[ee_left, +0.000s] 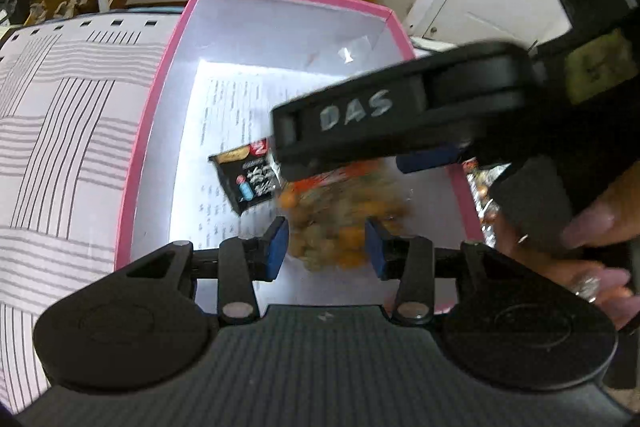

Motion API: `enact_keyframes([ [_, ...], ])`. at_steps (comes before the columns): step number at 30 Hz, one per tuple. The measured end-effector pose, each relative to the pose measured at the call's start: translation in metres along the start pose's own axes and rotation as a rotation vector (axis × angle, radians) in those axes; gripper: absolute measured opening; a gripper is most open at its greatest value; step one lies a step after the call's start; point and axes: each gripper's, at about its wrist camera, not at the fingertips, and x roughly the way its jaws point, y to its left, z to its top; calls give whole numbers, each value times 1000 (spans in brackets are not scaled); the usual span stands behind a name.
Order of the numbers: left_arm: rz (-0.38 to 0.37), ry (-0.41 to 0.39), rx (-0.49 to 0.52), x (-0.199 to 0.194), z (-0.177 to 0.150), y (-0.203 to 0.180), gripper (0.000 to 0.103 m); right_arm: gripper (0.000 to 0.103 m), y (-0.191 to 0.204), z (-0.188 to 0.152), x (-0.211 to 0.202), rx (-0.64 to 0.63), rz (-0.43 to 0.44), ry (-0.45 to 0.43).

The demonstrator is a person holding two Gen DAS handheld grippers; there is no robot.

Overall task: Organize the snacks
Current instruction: 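Open the right gripper to drop the peanut bag into the box, then move the left tool to the white wrapped bar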

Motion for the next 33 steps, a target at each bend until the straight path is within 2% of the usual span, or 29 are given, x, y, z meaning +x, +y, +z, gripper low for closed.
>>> enact_keyframes([
  [5,2,-17,-4,-21,-6,-6,41,92,1,-9,-26,-32,22,-31],
  [13,19,-61,53,-67,-11,-32,46,92,3,-26,-86,-112,32,-99],
  [18,4,-80,107,-96,-13,-55,49,92,-6,-36,-125,-169,37,-151],
  [23,-10,-106,176,-124,-18,-88,52,92,-48,-67,-176,-258,46,-252],
  [28,-26,-139,284,-138,-27,-127,57,92,-116,-85,-216,-251,24,-375],
  [33,-54,-156,372,-126,-27,-172,60,92,-171,-93,-221,-236,-26,-477],
])
